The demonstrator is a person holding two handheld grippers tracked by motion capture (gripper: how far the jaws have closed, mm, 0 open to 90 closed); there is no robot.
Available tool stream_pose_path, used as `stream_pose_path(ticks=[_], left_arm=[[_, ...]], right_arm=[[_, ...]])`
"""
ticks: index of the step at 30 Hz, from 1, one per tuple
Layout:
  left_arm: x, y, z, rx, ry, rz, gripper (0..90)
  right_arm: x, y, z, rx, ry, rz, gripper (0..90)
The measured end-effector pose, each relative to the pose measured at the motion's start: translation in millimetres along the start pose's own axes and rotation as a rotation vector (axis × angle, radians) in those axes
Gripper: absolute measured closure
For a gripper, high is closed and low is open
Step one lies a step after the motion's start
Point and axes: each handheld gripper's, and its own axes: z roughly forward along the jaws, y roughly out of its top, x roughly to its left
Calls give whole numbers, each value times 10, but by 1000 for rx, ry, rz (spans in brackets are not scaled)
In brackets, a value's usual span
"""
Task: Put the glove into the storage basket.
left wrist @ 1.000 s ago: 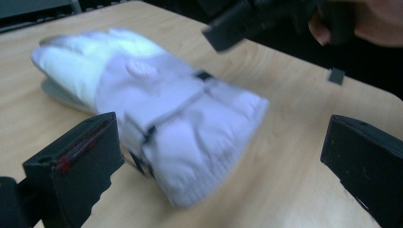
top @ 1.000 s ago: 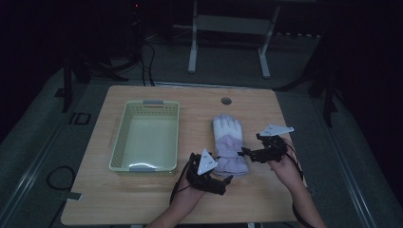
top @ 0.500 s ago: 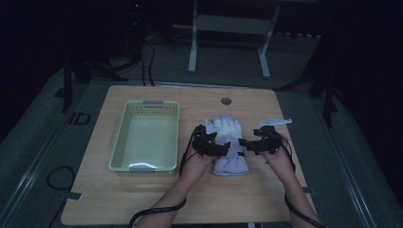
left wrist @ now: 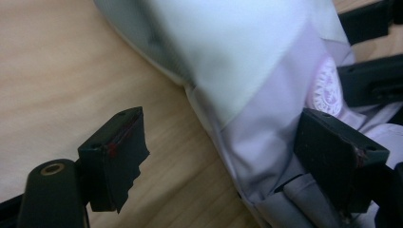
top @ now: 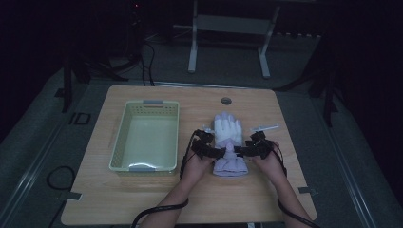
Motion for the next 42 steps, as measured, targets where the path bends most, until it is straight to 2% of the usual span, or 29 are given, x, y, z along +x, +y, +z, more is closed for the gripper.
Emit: stream_pose_path(ticks=[3,4,5,6,7,8,9,10,11,13,17,21,28,30,32,33,34,35,36,38,42], left_arm=[[13,3,24,15,-13,1,185],[41,4,47,23,-34,-22,185],[67,1,64,28,-57,-46,186],[67,1,64,28,-57,-46,203],[103,8,72,28,-113,-39,281],[120,7,84,32,-168,-65,347],[134,4,89,35,-189,-70,423],[154,3,100,36,-224,-78,464],[163,6,103,38,-239,-85,523],[167,23,97,51,-255,-87,584],[130,62,74,66,-244,-66,679],[99,82,43,70,-233,-52,715],[69,104,-24,61,-247,-39,739],[31,153,-110,52,-254,-23,742],[17,173,-142,47,-257,-24,741],[-4,251,-255,32,-275,-33,742],[-4,251,-255,32,-275,-33,742],[-26,301,-331,20,-271,-13,742],[-49,374,-442,5,-268,8,742],[-82,450,-565,-5,-255,41,742],[-106,571,-784,-10,-229,81,743]], right_arm=[[-49,-2,60,47,34,52,304],[-66,-3,75,54,48,56,329],[-94,-3,96,62,85,66,379],[-118,-3,104,68,113,73,424],[-147,-5,118,69,154,82,484],[-155,-9,127,66,170,79,533],[-155,-13,129,67,190,83,582],[-154,-13,128,67,195,82,606],[-140,-12,125,66,190,72,636],[-92,-2,111,65,163,53,677],[41,17,74,62,73,-2,754],[144,22,36,49,6,-55,780],[219,23,-49,26,-26,-83,796],[264,43,-129,10,-38,-97,800],[282,57,-174,1,-44,-100,801],[335,109,-297,-30,-56,-105,802],[335,109,-297,-30,-56,-105,802],[361,131,-343,-39,-64,-114,802],[445,204,-477,-69,-82,-133,802],[503,263,-571,-90,-90,-150,803],[616,390,-711,-116,-95,-165,803]])
